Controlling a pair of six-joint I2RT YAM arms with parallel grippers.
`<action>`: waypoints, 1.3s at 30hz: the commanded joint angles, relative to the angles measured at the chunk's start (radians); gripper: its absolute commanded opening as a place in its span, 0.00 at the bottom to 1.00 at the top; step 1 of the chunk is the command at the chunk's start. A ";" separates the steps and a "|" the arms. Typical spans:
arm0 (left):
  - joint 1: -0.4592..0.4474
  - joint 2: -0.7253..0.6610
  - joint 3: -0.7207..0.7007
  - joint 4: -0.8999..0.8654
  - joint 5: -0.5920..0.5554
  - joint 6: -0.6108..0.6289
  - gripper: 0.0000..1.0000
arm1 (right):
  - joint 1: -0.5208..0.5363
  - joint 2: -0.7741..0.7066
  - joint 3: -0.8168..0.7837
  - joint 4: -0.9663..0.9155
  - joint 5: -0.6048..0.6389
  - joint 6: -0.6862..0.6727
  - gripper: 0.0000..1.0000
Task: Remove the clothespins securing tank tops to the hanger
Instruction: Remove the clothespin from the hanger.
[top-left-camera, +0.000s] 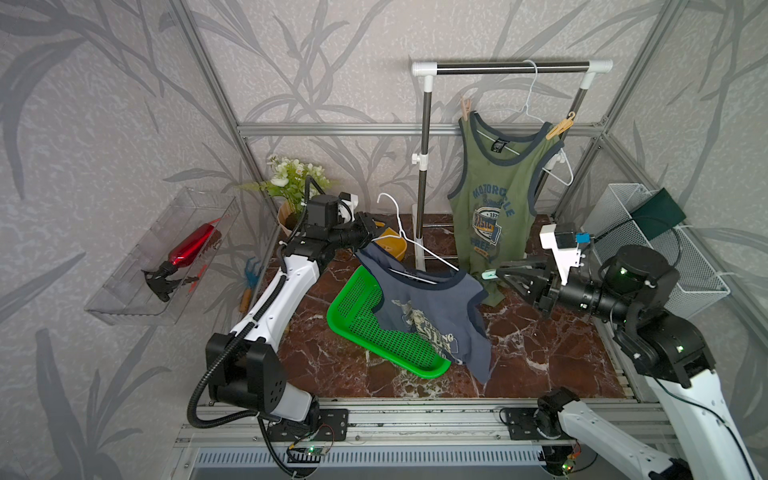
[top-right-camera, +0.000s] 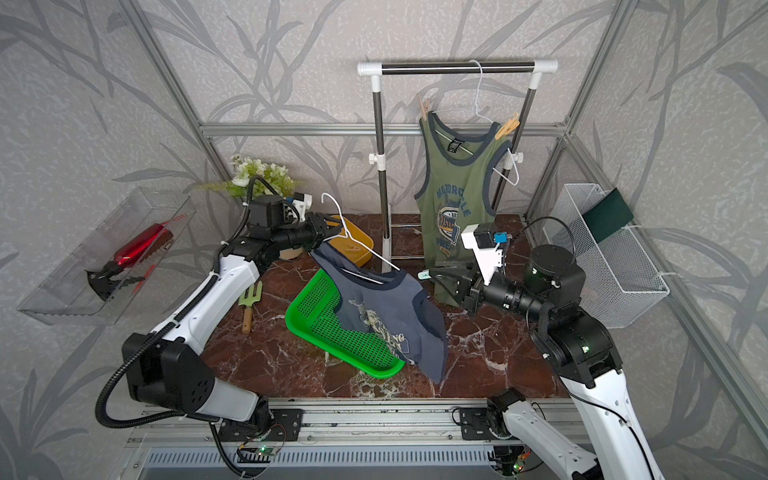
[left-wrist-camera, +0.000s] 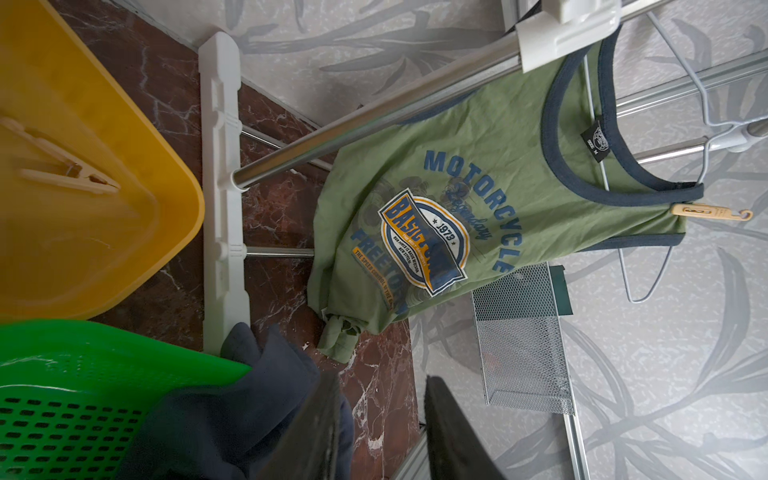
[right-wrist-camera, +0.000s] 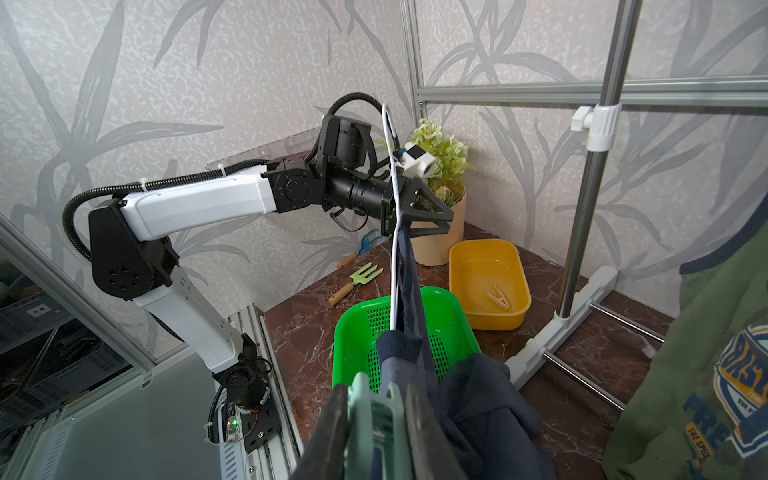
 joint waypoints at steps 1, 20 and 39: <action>0.020 -0.064 -0.018 0.002 0.013 0.016 0.00 | 0.005 0.017 0.042 -0.047 0.028 -0.036 0.12; 0.054 -0.239 -0.150 -0.109 0.037 0.080 0.00 | -0.013 0.567 0.230 0.183 -0.156 -0.018 0.14; 0.054 -0.317 -0.331 -0.102 0.058 0.142 0.00 | 0.140 1.493 0.950 0.050 0.044 -0.093 0.14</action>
